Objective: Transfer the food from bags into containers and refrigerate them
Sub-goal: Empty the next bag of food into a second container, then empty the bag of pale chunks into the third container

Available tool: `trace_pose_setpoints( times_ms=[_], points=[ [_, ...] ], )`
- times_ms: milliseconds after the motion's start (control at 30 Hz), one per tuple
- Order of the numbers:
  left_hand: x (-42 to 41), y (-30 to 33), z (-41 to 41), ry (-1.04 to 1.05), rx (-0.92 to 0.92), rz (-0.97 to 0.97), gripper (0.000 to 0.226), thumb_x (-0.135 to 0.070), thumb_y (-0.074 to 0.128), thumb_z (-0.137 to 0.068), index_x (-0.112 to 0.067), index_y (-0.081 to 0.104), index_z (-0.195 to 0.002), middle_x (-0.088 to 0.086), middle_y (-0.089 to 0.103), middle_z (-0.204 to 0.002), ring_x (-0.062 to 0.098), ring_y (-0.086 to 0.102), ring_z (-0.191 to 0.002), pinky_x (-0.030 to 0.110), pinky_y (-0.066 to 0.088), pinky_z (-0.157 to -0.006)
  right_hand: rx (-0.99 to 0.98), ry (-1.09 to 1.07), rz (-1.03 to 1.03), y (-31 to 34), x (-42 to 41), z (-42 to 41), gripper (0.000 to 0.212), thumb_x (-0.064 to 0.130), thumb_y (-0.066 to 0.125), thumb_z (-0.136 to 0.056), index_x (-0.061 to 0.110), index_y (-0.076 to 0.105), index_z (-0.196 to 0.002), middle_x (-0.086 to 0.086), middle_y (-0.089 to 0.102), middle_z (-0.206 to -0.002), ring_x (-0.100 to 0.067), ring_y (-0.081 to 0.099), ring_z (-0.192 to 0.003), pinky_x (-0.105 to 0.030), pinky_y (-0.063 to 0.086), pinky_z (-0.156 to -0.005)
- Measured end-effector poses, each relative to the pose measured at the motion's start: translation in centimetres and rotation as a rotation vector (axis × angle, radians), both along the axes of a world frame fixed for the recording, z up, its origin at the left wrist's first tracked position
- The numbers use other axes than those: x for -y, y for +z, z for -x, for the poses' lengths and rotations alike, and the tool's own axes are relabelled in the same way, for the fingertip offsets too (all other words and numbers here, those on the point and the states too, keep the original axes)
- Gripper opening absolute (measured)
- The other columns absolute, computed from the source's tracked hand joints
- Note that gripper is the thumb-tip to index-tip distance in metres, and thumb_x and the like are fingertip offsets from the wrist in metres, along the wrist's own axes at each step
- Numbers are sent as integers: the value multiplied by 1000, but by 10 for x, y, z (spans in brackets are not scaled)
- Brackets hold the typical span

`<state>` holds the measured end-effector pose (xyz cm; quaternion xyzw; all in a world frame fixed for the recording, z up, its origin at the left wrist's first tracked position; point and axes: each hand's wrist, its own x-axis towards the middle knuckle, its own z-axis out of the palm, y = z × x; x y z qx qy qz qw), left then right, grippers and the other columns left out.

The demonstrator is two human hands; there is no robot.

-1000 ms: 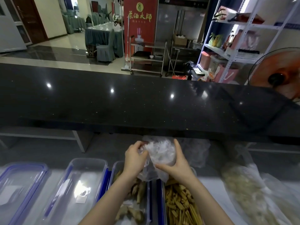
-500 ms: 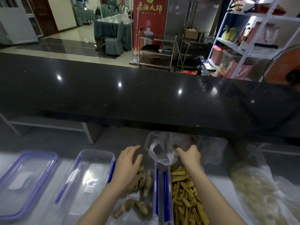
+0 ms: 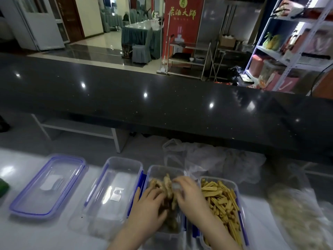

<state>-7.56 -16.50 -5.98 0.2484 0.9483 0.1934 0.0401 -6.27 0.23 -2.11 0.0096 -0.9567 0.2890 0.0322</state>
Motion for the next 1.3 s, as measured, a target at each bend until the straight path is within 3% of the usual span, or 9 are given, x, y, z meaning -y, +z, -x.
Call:
trace_pose_setpoints(
  times_ms=[67,133,233,333,567,867,1000,1100,1300],
  points=[
    [7,-1,-2,-9,6,-42,38,-43,54,-75,-33,66,-110,-13,58,-128,13,47,-128,52,41,-107,65,63,-63,-8,13,-4,53,19,45,-95,26,34,-147,10,39,-146,-9,35,-132,-22,24,-113],
    [15,-5,-3,13,-27,-110,39,-37,60,-72,-31,66,-109,-8,59,-129,15,50,-125,50,51,-96,97,89,-159,-17,21,-9,64,22,42,-96,27,14,-153,10,28,-154,-12,28,-138,-23,8,-116],
    [19,-4,-8,85,-2,-222,60,-32,62,-86,-24,45,-143,0,21,-160,17,21,-147,29,24,-117,91,133,-288,-27,26,-16,64,30,40,-96,27,13,-154,7,24,-157,-14,23,-142,-26,-12,-111],
    [17,-3,-13,110,117,-268,70,-39,50,-96,-29,12,-154,-6,-25,-159,-1,-9,-140,9,3,-109,99,120,-274,-28,28,-20,61,33,42,-95,30,20,-152,8,25,-157,-12,19,-144,-25,-14,-112],
    [3,-6,-14,124,136,-234,67,-47,46,-97,-31,13,-154,-6,-33,-156,9,-17,-145,22,-1,-115,82,-124,-162,-24,20,-36,62,26,47,-96,30,19,-151,10,12,-160,-7,5,-148,-28,5,-122],
    [-26,5,-14,217,44,-330,49,-39,50,-97,-28,42,-143,-7,23,-159,13,10,-149,32,13,-121,34,-209,-56,-15,-23,-58,55,34,50,-96,35,29,-147,31,14,-145,10,7,-138,-10,5,-110],
    [-67,18,-20,115,49,-425,37,-33,51,-97,-33,49,-133,-16,47,-138,6,34,-136,28,28,-115,22,-289,-7,-8,-68,-70,50,33,51,-95,32,38,-143,20,29,-149,0,24,-139,-18,20,-114],
    [-114,27,-25,-13,11,-399,28,-32,53,-94,-28,59,-121,-13,59,-119,8,52,-116,24,41,-99,22,-323,31,0,-118,-89,38,32,53,-94,29,51,-132,14,51,-132,-5,45,-123,-17,36,-100],
    [-235,33,-58,-119,65,-433,17,-25,57,-92,-24,65,-106,-10,65,-101,7,59,-97,24,47,-86,-66,-561,104,10,-241,-141,23,15,60,-88,17,69,-109,2,70,-106,-16,64,-100,-26,48,-85]
  ],
)
